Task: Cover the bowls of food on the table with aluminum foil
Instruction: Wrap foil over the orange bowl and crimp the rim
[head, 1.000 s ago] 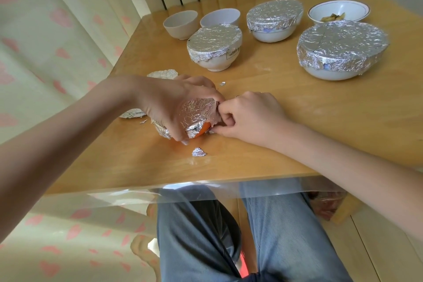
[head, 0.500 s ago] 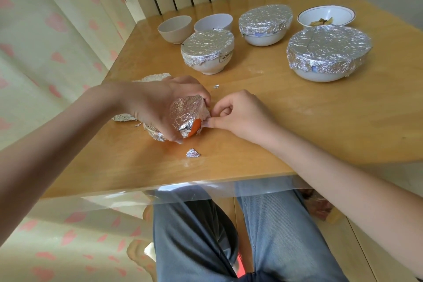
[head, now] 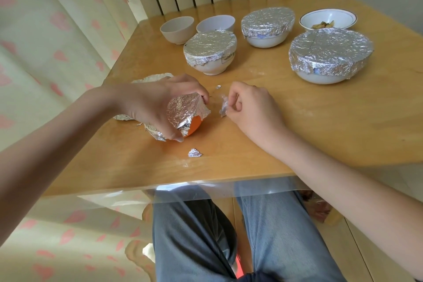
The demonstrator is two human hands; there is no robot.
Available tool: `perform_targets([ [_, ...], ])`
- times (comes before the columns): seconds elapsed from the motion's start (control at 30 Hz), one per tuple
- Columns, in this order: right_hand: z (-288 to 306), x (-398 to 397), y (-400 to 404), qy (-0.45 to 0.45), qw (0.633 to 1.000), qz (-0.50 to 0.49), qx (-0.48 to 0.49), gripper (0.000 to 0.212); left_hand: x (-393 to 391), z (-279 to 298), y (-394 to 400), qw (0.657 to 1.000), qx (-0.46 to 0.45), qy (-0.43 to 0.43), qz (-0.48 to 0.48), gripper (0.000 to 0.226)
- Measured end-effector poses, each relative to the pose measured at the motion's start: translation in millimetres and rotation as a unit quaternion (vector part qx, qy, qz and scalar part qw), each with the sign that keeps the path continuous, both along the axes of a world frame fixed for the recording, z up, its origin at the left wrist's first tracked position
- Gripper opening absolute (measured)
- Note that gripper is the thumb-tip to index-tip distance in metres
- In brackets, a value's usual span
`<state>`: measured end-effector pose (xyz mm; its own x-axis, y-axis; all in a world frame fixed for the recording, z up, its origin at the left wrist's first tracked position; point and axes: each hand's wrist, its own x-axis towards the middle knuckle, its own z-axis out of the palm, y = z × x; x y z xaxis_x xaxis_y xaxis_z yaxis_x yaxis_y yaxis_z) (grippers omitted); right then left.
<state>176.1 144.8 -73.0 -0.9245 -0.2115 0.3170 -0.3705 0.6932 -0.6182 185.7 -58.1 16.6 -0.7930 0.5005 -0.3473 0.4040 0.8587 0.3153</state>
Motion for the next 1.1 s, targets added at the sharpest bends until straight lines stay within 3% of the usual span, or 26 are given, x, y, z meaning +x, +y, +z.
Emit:
perform_targets([
  [0.1, -1.6, 3.5, -0.3, 0.036, 0.999, 0.022, -0.004, 0.020, -0.1, 0.2, 6.5, 1.000, -0.018, 0.001, -0.009, 0.086],
  [0.2, 0.2, 17.5, 0.7, 0.040, 0.996, 0.020, -0.081, 0.026, -0.4, -0.2, 9.1, 0.999, -0.043, 0.005, -0.015, 0.086],
  [0.37, 2.5, 49.7, -5.4, -0.037, 0.991, 0.062, -0.116, 0.017, -3.9, 0.4, 18.7, 0.996, -0.084, -0.004, -0.023, 0.079],
  [0.67, 0.7, 44.7, -5.9, -0.224, 0.947, 0.081, -0.214, 0.039, -4.6, 2.0, 25.2, 0.993, -0.117, -0.009, -0.019, 0.080],
  [0.9, 0.5, 46.3, -19.1, -0.198, 0.973, 0.084, -0.090, 0.019, -3.0, 1.1, 27.5, 0.994, -0.107, 0.001, -0.010, 0.077],
  [1.1, 9.7, 41.6, -16.6, -0.241, 0.965, 0.093, -0.030, 0.024, -0.8, 3.7, 30.2, 0.994, -0.113, -0.009, 0.001, 0.075],
])
